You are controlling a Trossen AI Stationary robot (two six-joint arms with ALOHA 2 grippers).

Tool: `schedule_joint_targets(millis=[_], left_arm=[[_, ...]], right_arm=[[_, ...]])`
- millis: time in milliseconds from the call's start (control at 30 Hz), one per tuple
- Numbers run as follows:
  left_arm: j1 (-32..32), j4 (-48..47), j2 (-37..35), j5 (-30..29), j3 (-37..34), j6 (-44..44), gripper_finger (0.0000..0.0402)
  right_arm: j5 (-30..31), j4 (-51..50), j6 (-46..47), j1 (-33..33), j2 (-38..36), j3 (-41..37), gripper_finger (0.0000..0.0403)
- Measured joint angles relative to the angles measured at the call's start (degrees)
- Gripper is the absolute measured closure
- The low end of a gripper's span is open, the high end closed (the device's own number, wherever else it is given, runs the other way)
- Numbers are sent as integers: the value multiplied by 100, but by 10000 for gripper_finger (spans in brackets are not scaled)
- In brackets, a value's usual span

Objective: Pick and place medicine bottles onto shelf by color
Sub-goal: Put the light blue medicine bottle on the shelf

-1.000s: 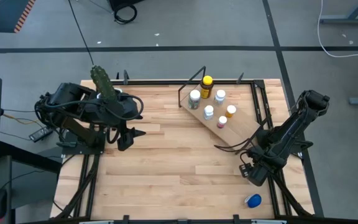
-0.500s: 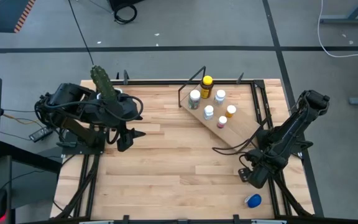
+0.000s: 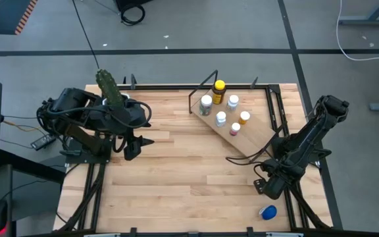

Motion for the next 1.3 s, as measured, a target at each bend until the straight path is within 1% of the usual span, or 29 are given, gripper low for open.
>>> schedule_joint_targets(millis=[367, 700, 800, 900, 1000, 1133, 1300], left_arm=[[0, 2, 0, 0, 0, 2, 113], [-43, 0, 0, 0, 0, -2, 113], [-91, 0, 0, 0, 0, -2, 113], [-105, 0, 0, 4, 0, 2, 113], [-103, 0, 0, 2, 0, 5, 113], [-101, 0, 0, 1, 0, 48, 113], [-101, 1, 0, 0, 0, 47, 113]], right_arm=[[-59, 130, 85, 2, 0, -2, 142], [-105, 147, 70, 2, 0, -4, 151], [-91, 148, 14, 2, 0, -4, 169], [-75, 121, -113, 2, 0, 20, 199], [-67, 127, -345, 2, 0, 122, 225], [-69, -77, -600, 2, 0, 370, 225], [-62, -969, -881, -33, 0, 1050, 225]])
